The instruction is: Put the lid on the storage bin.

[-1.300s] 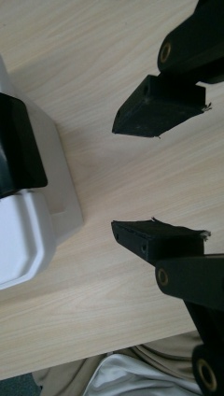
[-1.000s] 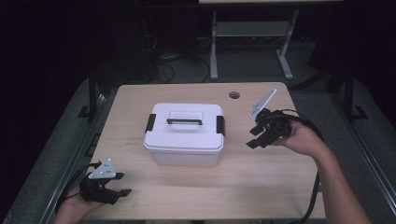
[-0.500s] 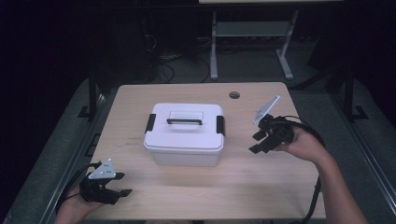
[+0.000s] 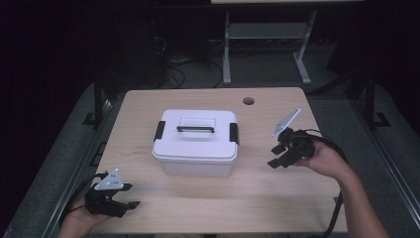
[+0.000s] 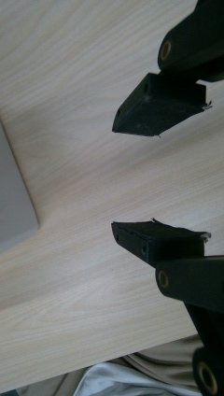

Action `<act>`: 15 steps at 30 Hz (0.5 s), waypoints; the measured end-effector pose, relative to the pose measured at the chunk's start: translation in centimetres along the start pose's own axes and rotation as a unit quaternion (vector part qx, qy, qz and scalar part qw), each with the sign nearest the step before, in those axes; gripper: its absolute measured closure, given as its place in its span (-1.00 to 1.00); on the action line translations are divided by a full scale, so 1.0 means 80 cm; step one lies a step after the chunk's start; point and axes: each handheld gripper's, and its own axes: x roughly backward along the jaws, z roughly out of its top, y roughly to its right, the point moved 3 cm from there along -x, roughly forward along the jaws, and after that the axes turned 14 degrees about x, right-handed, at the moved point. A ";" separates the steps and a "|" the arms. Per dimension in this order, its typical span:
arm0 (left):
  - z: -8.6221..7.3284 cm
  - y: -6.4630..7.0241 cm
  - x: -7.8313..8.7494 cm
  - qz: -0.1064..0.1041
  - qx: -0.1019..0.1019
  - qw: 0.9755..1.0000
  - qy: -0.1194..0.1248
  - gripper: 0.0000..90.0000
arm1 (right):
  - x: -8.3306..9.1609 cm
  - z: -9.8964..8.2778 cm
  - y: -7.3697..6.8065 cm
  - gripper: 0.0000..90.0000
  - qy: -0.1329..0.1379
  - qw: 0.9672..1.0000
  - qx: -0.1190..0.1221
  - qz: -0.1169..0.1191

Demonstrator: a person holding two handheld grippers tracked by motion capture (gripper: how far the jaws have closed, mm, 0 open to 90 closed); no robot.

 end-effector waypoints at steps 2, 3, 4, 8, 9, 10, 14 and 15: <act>0.000 0.000 0.000 0.000 0.000 1.000 -0.002 -0.25 | -0.004 -0.004 -0.001 -0.01 -0.001 1.000 -0.002 0.002; 0.000 0.000 0.000 0.000 0.000 1.000 -0.002 -0.25 | -0.005 -0.006 -0.002 -0.02 -0.002 1.000 -0.004 0.003; 0.000 0.000 0.000 0.000 0.001 1.000 -0.002 -0.25 | -0.006 -0.008 -0.002 -0.02 -0.002 1.000 -0.006 0.004; 0.000 0.000 -0.001 0.000 0.001 1.000 -0.002 -0.25 | -0.011 -0.013 -0.004 -0.04 0.001 1.000 -0.009 0.005; 0.000 -0.001 -0.001 0.000 0.001 1.000 -0.001 -0.25 | -0.012 -0.015 -0.004 -0.04 0.002 1.000 -0.009 0.005; -0.001 -0.001 -0.001 0.000 0.001 1.000 -0.001 -0.25 | -0.013 -0.016 -0.004 -0.04 0.001 1.000 -0.011 0.006; -0.001 -0.001 0.000 0.000 0.001 1.000 -0.001 -0.25 | -0.017 -0.019 -0.006 -0.06 0.003 1.000 -0.012 0.008; 0.000 -0.001 0.000 0.000 0.000 1.000 -0.002 -0.25 | -0.019 -0.020 -0.006 -0.07 0.003 1.000 -0.014 0.009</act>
